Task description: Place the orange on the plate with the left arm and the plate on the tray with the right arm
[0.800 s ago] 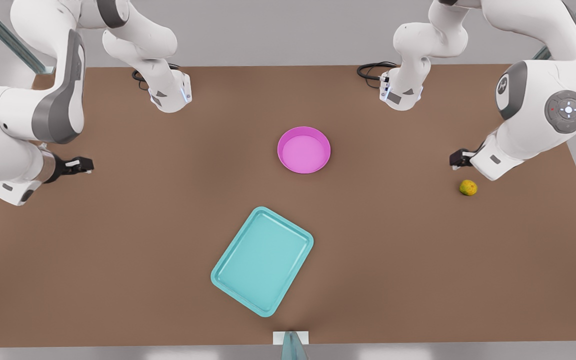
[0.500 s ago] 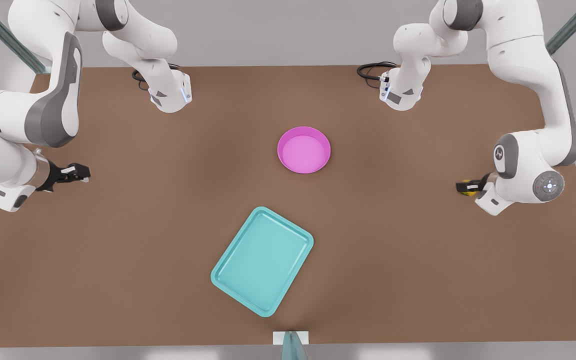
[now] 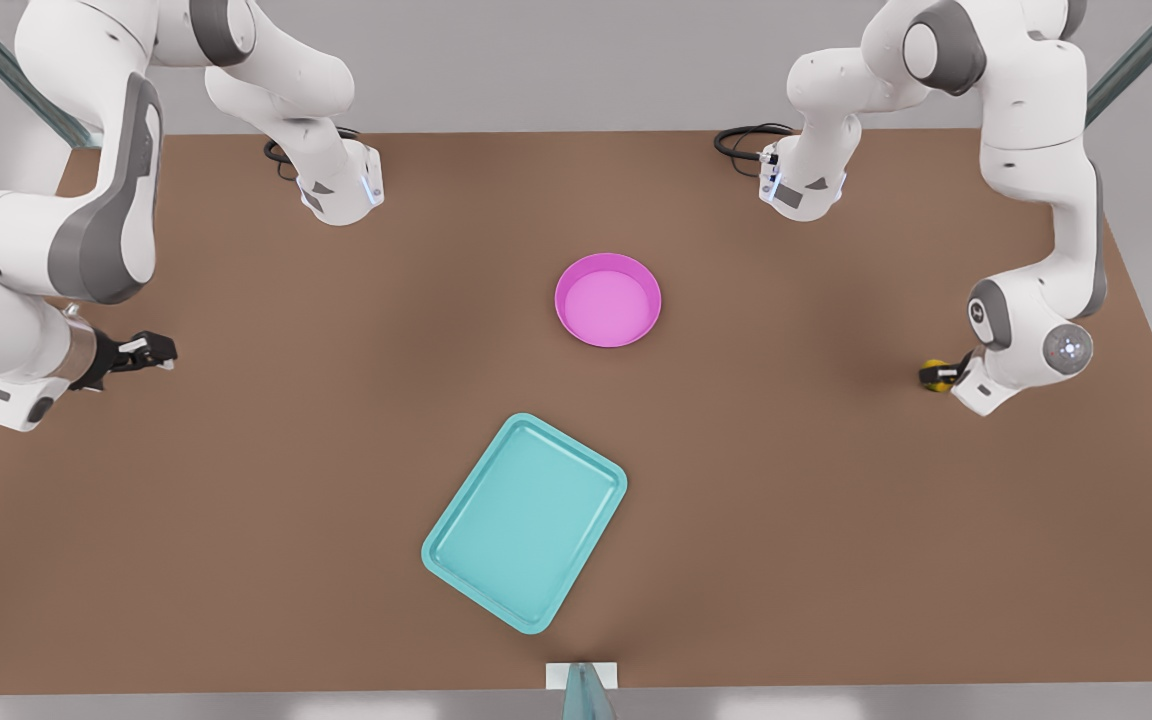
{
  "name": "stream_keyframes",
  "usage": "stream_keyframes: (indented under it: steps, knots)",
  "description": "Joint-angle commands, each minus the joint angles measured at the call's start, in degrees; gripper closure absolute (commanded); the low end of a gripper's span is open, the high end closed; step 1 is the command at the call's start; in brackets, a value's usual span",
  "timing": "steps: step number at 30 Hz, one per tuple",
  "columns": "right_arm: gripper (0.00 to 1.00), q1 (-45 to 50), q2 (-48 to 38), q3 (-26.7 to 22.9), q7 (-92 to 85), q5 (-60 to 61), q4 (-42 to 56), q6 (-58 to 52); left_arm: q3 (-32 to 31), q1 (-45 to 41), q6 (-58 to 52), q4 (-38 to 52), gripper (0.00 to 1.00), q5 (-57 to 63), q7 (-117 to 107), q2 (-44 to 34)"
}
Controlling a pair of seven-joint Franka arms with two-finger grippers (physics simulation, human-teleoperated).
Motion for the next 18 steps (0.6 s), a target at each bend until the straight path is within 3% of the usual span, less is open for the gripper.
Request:
stream_keyframes:
  steps: [1, 18]
  knots:
    - [0.0, 0.0, 0.2, 0.0, -1.7, 0.2, 0.0, 0.0, 0.3, 0.1, 5.5, -1.0, 0.0, 0.1, 18.3, -0.1]
    - [0.0, 0.1, 0.9, 0.0, -2.0, -0.3, 0.0, 0.1, 0.1, 1.3, 9.2, -3.0, 0.0, -5.7, 17.6, 4.4]
